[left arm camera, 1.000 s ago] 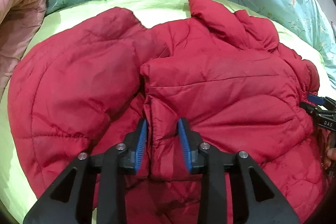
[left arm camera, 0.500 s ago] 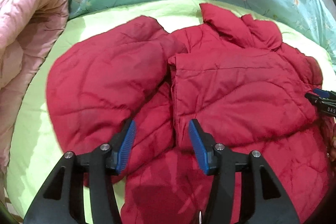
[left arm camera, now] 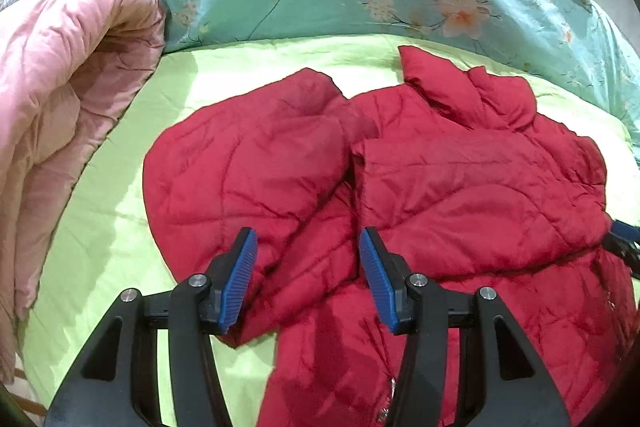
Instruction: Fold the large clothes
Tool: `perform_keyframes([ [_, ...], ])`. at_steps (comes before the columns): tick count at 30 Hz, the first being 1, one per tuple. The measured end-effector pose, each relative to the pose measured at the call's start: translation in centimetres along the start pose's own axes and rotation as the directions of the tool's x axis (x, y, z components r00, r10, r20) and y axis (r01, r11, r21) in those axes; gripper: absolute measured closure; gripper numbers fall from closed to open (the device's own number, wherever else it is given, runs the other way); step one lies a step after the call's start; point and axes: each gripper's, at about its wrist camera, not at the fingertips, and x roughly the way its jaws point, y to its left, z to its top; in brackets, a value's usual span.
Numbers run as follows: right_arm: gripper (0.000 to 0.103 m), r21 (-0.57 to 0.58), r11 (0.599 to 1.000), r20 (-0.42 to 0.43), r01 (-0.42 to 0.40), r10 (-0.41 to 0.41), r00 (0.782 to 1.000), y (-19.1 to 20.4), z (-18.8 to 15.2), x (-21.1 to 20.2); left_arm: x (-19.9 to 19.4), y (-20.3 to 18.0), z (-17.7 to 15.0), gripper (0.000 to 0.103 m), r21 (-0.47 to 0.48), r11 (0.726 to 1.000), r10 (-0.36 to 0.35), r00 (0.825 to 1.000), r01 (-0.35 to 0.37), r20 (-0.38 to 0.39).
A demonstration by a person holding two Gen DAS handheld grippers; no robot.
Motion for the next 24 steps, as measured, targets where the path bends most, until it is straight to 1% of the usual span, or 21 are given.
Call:
perform_keyframes([
  [8, 0.031, -0.013, 0.999, 0.007, -0.043, 0.043, 0.999, 1.5, -0.8, -1.0, 1.0, -0.2, 0.8, 0.051, 0.031, 0.999, 0.019, 1.0, -0.018, -0.012],
  [11, 0.031, -0.024, 0.998, 0.013, -0.05, 0.05, 0.999, 2.0, -0.5, -1.1, 1.2, 0.0, 1.4, 0.051, 0.042, 0.998, 0.051, 0.999, -0.051, 0.012],
  [12, 0.031, -0.025, 0.998, 0.014, -0.052, 0.052, 0.999, 2.2, -0.2, -1.0, 1.7, 0.0, 1.7, 0.051, 0.055, 0.996, 0.063, 0.998, -0.064, 0.012],
  [14, 0.031, -0.018, 0.998, 0.016, -0.062, 0.062, 0.998, 2.5, 0.1, -0.9, 3.3, -0.1, 2.2, 0.051, 0.089, 0.989, 0.121, 0.993, -0.121, 0.0],
  [15, 0.031, -0.015, 0.997, 0.016, -0.072, 0.073, 0.997, 2.8, 0.3, -0.8, 4.1, -0.1, 2.4, 0.051, 0.103, 0.986, 0.13, 0.991, -0.128, -0.012],
  [17, 0.031, -0.024, 0.996, 0.018, -0.084, 0.084, 0.996, 3.3, 0.4, -0.7, 5.5, -0.2, 2.5, 0.05, 0.126, 0.985, 0.126, 0.991, -0.12, -0.041],
  [18, 0.031, -0.03, 0.995, 0.018, -0.091, 0.091, 0.996, 3.7, 0.4, -0.7, 6.1, -0.3, 2.5, 0.047, 0.136, 0.984, 0.12, 0.991, -0.112, -0.056],
  [19, 0.031, -0.036, 0.994, 0.016, -0.101, 0.101, 0.995, 4.1, 0.4, -0.7, 6.7, -0.3, 2.5, 0.038, 0.144, 0.984, 0.115, 0.99, -0.103, -0.076],
  [20, 0.031, -0.039, 0.994, 0.014, -0.107, 0.107, 0.994, 4.3, 0.4, -0.6, 7.1, -0.4, 2.4, 0.034, 0.149, 0.984, 0.109, 0.99, -0.095, -0.09],
  [22, 0.031, -0.043, 0.992, 0.005, -0.117, 0.117, 0.993, 4.7, 0.3, -0.4, 7.5, -0.5, 2.2, 0.03, 0.156, 0.986, 0.081, 0.992, -0.066, -0.096],
  [24, 0.031, -0.044, 0.992, -0.005, -0.121, 0.121, 0.993, 5.0, 0.2, -0.1, 7.7, -0.5, 1.9, 0.026, 0.174, 0.983, 0.078, 0.992, -0.06, -0.095],
])
